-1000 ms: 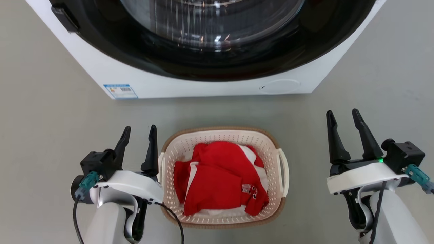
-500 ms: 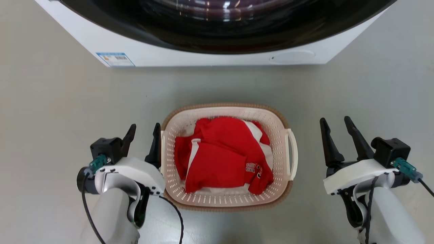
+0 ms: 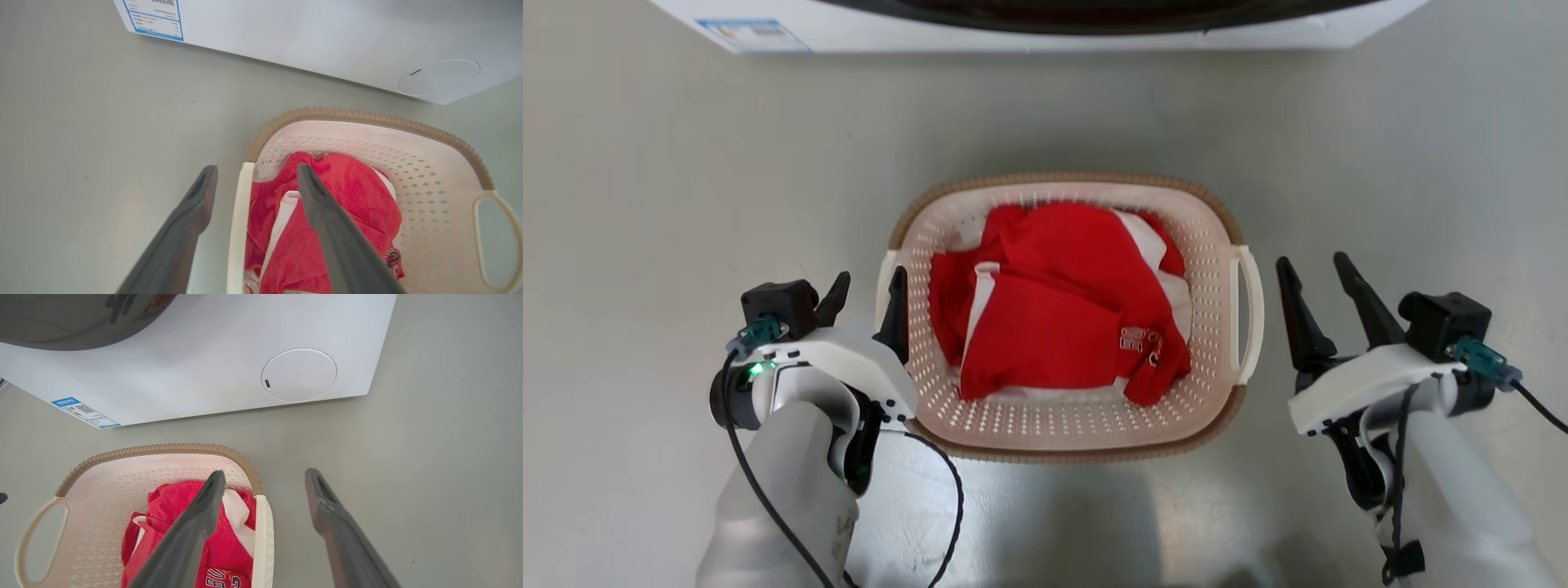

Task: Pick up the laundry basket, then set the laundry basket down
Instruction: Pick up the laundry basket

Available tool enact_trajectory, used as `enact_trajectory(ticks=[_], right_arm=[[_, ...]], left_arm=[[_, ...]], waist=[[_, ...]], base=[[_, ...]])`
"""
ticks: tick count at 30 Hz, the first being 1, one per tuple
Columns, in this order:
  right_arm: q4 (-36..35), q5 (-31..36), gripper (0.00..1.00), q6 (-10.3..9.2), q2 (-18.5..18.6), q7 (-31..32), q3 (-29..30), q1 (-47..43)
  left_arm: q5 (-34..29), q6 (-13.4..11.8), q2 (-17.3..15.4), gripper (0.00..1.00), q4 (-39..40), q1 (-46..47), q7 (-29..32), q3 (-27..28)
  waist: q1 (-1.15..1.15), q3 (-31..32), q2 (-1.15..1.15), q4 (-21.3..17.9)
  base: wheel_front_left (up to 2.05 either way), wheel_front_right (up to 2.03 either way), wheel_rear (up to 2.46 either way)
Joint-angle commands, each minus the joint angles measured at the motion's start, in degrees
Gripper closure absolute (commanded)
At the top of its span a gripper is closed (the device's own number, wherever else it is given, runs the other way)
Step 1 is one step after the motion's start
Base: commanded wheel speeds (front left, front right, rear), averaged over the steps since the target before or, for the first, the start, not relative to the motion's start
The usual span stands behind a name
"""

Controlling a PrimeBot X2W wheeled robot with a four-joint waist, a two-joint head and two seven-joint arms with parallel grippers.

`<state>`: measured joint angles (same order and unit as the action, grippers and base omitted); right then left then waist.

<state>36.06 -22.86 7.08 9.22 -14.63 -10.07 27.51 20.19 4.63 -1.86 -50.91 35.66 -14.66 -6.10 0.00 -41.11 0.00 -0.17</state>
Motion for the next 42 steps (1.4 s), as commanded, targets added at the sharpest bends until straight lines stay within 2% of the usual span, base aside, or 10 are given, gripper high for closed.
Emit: enact_trajectory(ticks=[1,13,25,26,27,28,30,31,32,42], right_arm=[[-0.1,-0.5,0.00,0.41,0.0,-0.4,-1.9,-0.5],[9.5,-4.4,0.00,0.41,0.2,-0.4,-9.9,5.9],[12.1,-6.7,0.00,0.41,0.2,-0.4,-13.7,9.5],[12.2,-7.0,0.09,0.41,0.2,-0.4,-14.0,9.7],[12.2,-7.2,0.22,0.41,0.3,-0.4,-14.2,9.9],[12.1,-7.4,0.46,0.41,0.4,-0.4,-14.3,10.1],[12.0,-7.7,0.70,0.41,0.6,-0.4,-14.6,10.3],[12.0,-7.8,0.92,0.41,0.7,-0.4,-14.8,10.4],[11.9,-7.9,1.00,0.41,0.8,-0.4,-14.9,10.5],[11.8,-9.0,1.00,0.41,0.7,-0.4,-16.2,10.3]], left_arm=[[0.1,0.3,-1.0,0.00,-0.4,0.3,-0.3,1.2],[0.0,0.6,-1.0,0.00,-7.6,6.3,-0.3,-0.2],[1.8,0.9,-1.0,0.00,-8.7,8.3,-0.3,-2.6],[2.0,0.9,-1.0,0.07,-8.8,8.5,-0.3,-2.8],[2.2,0.9,-1.0,0.23,-8.8,8.6,-0.3,-3.0],[2.4,0.9,-1.0,0.49,-8.7,8.7,-0.3,-3.1],[2.8,1.0,-1.0,0.94,-8.7,8.8,-0.3,-3.5],[3.0,1.0,-1.0,1.00,-8.9,8.9,-0.3,-3.7],[3.3,1.0,-1.0,1.00,-9.1,8.9,-0.3,-3.9],[4.1,1.2,-1.0,1.00,-9.9,8.7,-0.3,-4.7]], waist=[[0.00,-2.3,0.00,-0.2],[0.00,-9.9,0.00,0.1],[0.00,-12.7,0.00,1.0],[0.00,-12.9,0.00,1.1],[0.00,-13.0,0.00,1.2],[0.00,-13.1,0.00,1.3],[0.00,-13.3,0.00,1.4],[0.00,-13.3,0.00,1.4],[0.00,-13.4,0.00,1.4],[0.00,-11.8,0.00,0.9]], base=[[0.00,0.00,0.00],[0.00,0.00,0.00],[0.00,0.00,0.00],[0.00,0.00,0.00],[0.00,0.00,0.00],[0.00,0.00,0.00],[0.00,0.00,0.00],[0.00,0.00,0.00],[0.00,0.00,0.00],[0.00,0.00,0.00]])
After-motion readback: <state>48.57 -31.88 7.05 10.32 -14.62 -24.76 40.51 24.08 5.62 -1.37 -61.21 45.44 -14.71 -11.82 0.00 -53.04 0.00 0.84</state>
